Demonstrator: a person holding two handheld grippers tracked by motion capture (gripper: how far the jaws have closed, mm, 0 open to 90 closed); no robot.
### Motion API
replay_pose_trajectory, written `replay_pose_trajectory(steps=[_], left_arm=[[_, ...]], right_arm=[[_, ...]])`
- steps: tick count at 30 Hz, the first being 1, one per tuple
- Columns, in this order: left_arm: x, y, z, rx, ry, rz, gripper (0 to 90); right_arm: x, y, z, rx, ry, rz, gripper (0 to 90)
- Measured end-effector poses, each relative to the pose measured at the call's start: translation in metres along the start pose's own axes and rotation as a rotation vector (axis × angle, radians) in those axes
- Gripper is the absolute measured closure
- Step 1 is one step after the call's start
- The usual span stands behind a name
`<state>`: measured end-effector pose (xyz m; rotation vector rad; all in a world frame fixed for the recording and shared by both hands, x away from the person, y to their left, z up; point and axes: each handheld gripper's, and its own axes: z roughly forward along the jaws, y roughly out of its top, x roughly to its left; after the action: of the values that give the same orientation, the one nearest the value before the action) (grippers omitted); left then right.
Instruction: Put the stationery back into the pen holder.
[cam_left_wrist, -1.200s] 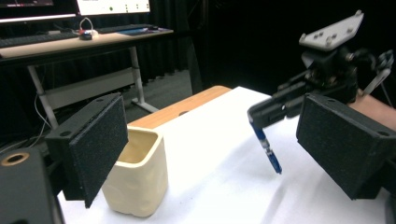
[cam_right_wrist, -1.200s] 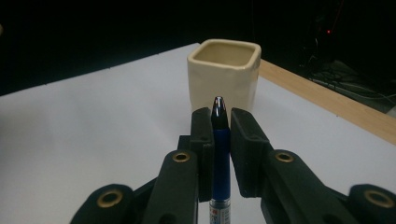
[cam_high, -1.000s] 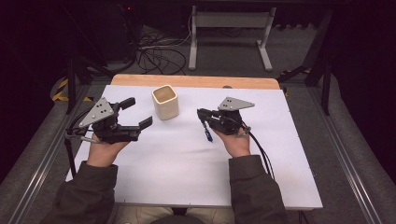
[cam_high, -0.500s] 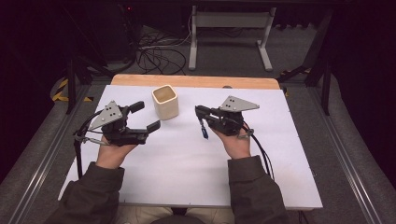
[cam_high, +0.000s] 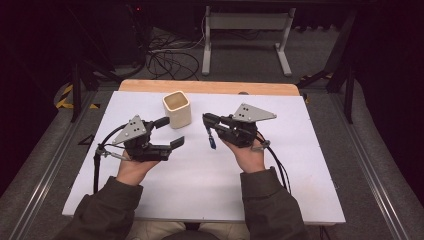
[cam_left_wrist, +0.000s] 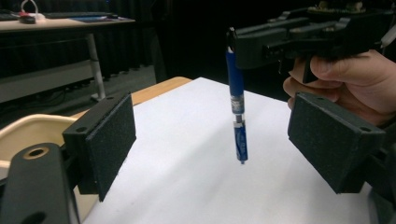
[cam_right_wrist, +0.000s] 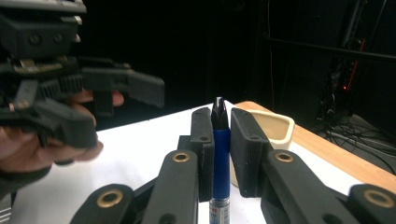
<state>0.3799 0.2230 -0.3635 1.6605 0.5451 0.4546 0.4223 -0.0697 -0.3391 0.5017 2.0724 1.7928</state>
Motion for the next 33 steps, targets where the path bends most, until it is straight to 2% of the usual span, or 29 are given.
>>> replay_pose_trajectory(steps=[9,12,17,24,29,33], left_arm=[[-0.005,-0.008,0.009,-0.021,-0.028,-0.02,23.9],[-0.006,-0.01,0.01,-0.021,-0.032,-0.016,29.1],[-0.01,-0.014,0.016,-0.005,-0.044,-0.006,31.0],[-0.011,-0.02,0.021,0.0,-0.048,-0.009,37.9],[-0.013,-0.023,0.024,0.011,-0.065,0.0,46.7],[-0.014,-0.024,0.025,0.016,-0.063,0.009,53.1]], right_arm=[[0.013,0.003,0.005,-0.051,0.026,-0.016,80.3],[0.016,0.004,0.006,-0.057,0.033,-0.015,80.3],[0.023,0.004,0.011,-0.083,0.049,-0.018,80.3],[0.028,0.004,0.014,-0.089,0.069,-0.016,80.3],[0.032,0.004,0.018,-0.093,0.079,-0.012,80.3],[0.034,0.003,0.02,-0.093,0.086,-0.011,80.3]])
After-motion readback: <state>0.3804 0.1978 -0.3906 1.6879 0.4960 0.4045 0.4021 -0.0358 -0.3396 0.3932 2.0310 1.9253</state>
